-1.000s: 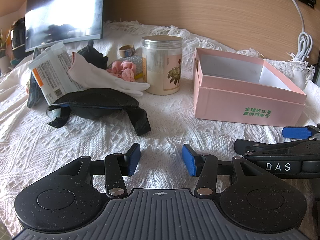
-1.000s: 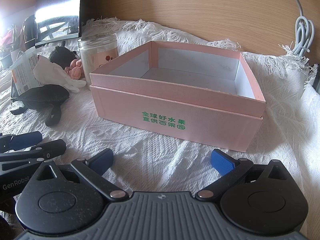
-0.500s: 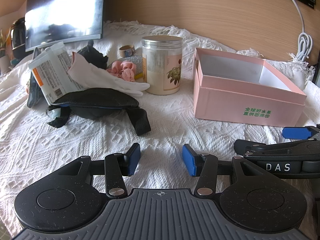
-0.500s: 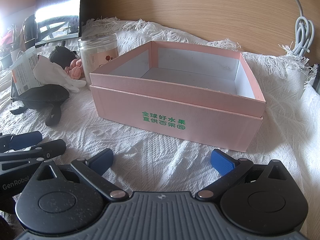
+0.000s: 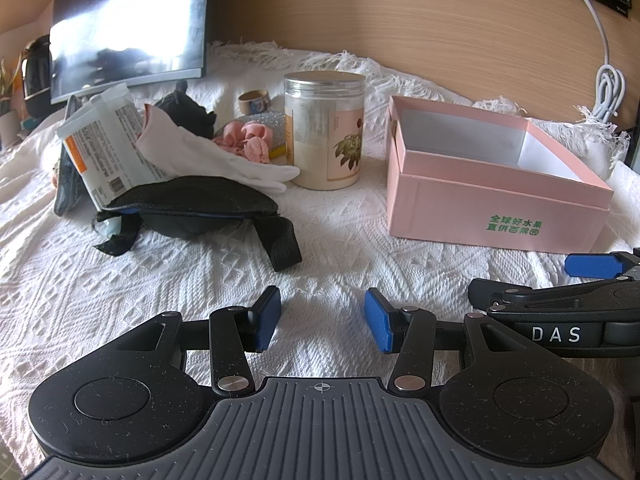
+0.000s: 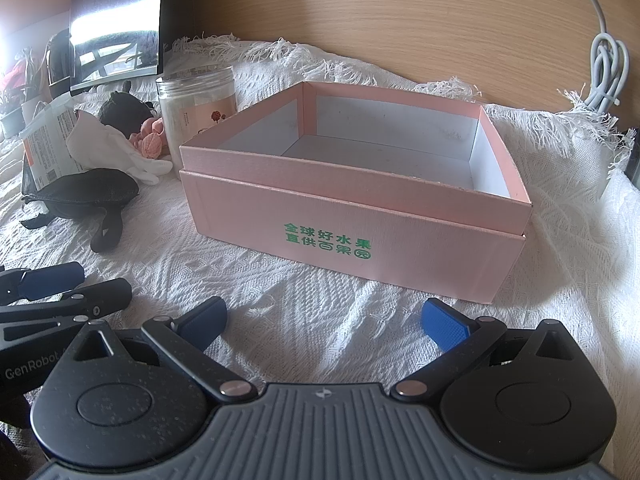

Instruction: Organize soft objects

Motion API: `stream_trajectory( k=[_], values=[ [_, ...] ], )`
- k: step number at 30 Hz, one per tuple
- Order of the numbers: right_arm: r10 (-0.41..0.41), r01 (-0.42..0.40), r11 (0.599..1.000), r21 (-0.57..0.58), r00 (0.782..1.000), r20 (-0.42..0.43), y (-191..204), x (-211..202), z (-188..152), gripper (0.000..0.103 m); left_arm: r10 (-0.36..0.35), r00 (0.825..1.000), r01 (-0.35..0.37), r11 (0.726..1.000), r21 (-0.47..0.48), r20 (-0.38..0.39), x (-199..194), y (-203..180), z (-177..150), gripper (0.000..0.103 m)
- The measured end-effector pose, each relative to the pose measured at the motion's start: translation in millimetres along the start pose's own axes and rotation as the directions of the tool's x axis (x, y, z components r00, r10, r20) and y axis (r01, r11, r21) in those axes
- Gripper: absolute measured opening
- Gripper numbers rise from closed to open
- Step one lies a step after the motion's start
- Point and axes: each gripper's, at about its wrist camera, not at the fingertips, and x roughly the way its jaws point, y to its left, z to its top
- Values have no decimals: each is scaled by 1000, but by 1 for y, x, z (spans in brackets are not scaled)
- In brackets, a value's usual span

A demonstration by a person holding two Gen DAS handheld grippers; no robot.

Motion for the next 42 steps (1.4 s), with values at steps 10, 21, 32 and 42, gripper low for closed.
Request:
stream_trajectory(
  k=[10, 21, 32, 42],
  values=[
    [0, 0, 1000, 0, 1000, 0, 0, 0, 0, 103, 1, 1000, -1, 1000, 1, 0, 0, 0, 0, 52],
    [1, -1, 1000, 0, 1000, 0, 0, 1, 0, 103, 2, 1000, -2, 1000, 2, 1, 1, -1, 1, 52],
    [11, -13, 1000, -11, 984, -177, 6, 17, 18, 103, -188, 981, 186, 981, -47, -48, -2, 38, 18, 49],
    [-61, 60, 998, -8, 987, -149, 38, 3, 33, 98, -77, 993, 93, 974, -204, 87, -25, 190, 80, 48]
  ],
)
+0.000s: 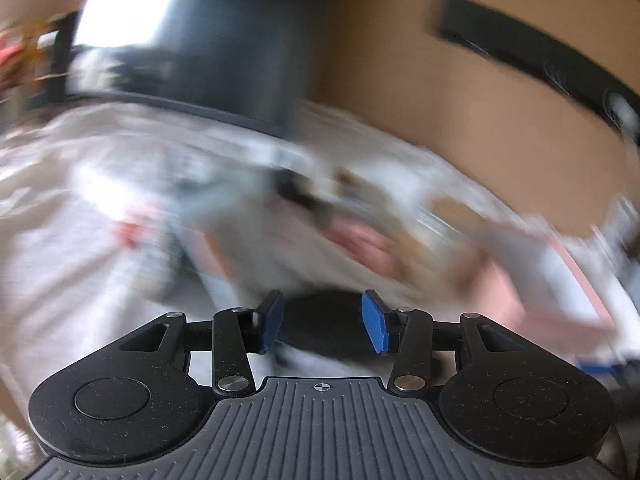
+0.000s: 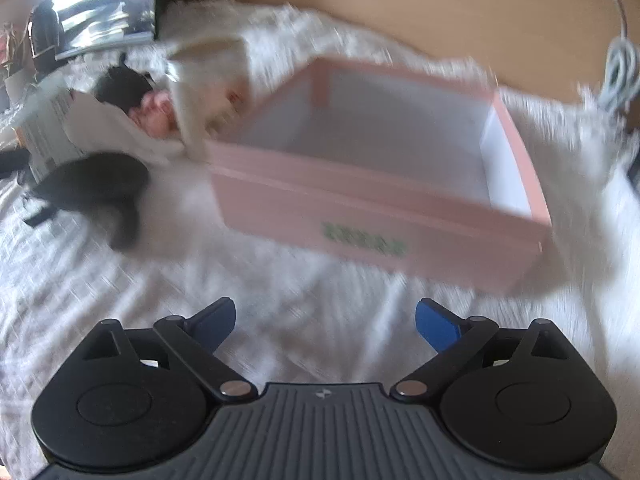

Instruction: Organize soft objects

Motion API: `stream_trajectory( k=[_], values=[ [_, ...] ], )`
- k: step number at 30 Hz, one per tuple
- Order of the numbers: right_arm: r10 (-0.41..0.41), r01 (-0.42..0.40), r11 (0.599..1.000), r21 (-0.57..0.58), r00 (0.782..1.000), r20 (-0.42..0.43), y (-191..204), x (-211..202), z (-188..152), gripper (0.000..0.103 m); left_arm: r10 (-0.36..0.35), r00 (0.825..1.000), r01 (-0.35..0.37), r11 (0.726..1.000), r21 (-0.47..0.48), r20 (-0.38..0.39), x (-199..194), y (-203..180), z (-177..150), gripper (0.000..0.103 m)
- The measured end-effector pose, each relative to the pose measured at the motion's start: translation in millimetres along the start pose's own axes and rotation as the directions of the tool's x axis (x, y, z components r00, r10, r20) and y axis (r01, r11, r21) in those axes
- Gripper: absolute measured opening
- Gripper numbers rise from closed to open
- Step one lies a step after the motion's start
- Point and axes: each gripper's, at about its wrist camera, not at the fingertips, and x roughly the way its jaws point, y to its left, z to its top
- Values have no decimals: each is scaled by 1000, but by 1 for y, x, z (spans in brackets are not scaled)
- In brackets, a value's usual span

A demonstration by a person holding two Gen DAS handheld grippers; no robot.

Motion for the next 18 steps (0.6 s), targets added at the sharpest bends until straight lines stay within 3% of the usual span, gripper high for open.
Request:
stream_trajectory(
  k=[3, 5, 9, 13, 18],
  values=[
    [-38, 39, 999, -14, 995, 97, 33, -19, 15, 98, 34, 999, -33, 995, -93, 15, 10, 56, 29, 48],
    [-43, 54, 997, -61, 985, 165, 59, -32, 29, 98, 0, 1000, -2, 997, -73, -20, 24, 80, 45, 48],
    [28, -10, 993, -116, 989, 147, 101, -33, 64, 97, -1, 999, 2, 1000, 25, -52, 45, 98, 53, 53],
    [139, -127, 986, -105, 983, 121, 138, -34, 103, 94, 2, 995, -16, 990, -139, -98, 63, 153, 58, 49],
    [227, -191, 943, -273, 968, 107, 214, -23, 169, 90, 2, 976, -49, 976, -211, -216, 76, 197, 54, 49]
  ],
)
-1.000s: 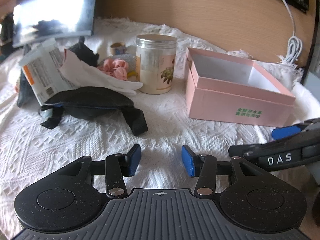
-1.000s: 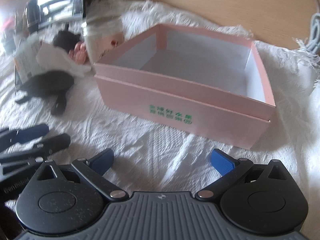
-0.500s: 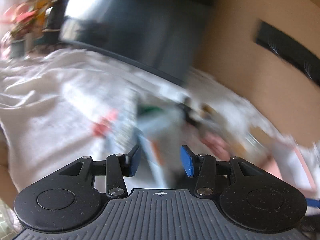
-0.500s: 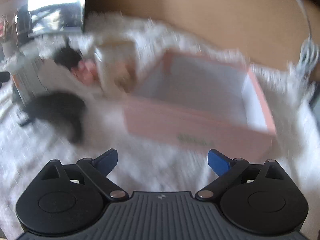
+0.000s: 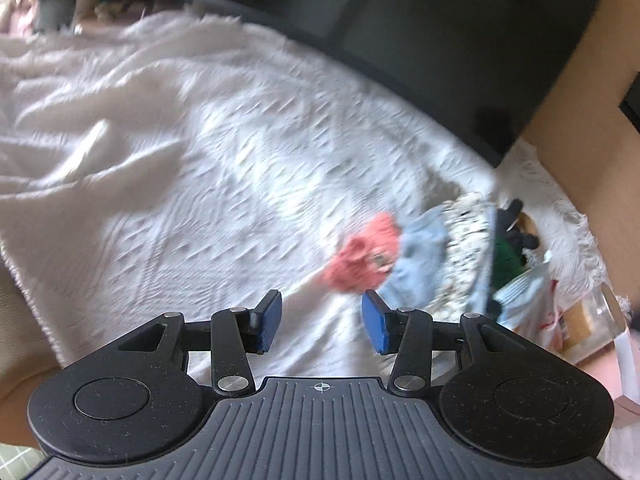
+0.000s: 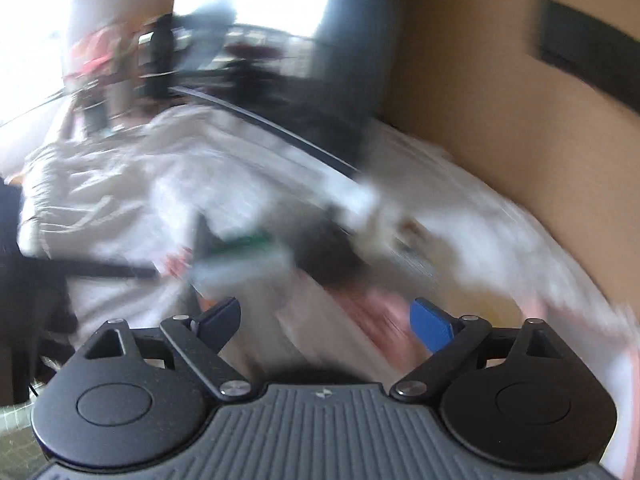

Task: Organize soft objects
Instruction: 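Move left tool to the orange knit doll dress while right tool reaches the white wipes packet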

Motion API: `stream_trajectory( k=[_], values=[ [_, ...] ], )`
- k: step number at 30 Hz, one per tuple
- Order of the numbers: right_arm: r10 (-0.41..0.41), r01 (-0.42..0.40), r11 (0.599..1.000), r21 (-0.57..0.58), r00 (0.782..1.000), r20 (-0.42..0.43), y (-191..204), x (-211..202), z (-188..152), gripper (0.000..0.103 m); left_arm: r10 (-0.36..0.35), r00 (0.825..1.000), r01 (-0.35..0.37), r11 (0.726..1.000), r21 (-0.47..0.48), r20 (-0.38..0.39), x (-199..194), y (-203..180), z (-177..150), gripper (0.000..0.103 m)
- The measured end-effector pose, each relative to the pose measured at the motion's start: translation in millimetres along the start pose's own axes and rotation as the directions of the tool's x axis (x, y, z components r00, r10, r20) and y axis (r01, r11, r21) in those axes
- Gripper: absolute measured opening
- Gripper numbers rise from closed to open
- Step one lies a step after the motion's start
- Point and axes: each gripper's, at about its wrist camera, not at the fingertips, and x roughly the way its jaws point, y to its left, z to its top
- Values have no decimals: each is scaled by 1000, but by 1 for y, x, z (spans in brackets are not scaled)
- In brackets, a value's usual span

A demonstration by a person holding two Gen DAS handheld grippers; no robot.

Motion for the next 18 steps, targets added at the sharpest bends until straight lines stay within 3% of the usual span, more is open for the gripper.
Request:
stream_trajectory(
  k=[3, 6, 8, 9, 11, 16, 18],
  values=[
    [65, -68, 995, -69, 997, -42, 39, 41, 38, 69, 10, 999, -10, 1000, -10, -31, -2, 17, 6, 49],
    [76, -90, 987, -133, 992, -103, 79, 86, 56, 43, 8, 999, -8, 1000, 8, -42, -5, 31, 12, 49],
    [86, -108, 983, -147, 985, -151, 96, 108, 64, 10, 11, 999, -10, 1000, 8, -52, -8, 41, 16, 49],
    [93, -118, 982, -150, 982, -163, 104, 111, 67, 5, 14, 998, -14, 1000, 6, -53, -11, 47, 18, 49],
    [131, -153, 977, -151, 981, -145, 115, 110, 77, 4, 27, 998, -27, 1000, 8, -48, -16, 56, 21, 49],
    [244, -244, 964, -108, 970, -11, 126, 75, 101, 4, 42, 999, -43, 999, -20, -29, -24, 77, 33, 49],
    [267, -266, 959, -100, 964, -5, 125, 70, 98, 4, 29, 999, -30, 999, -43, -14, -27, 84, 39, 49]
  ],
)
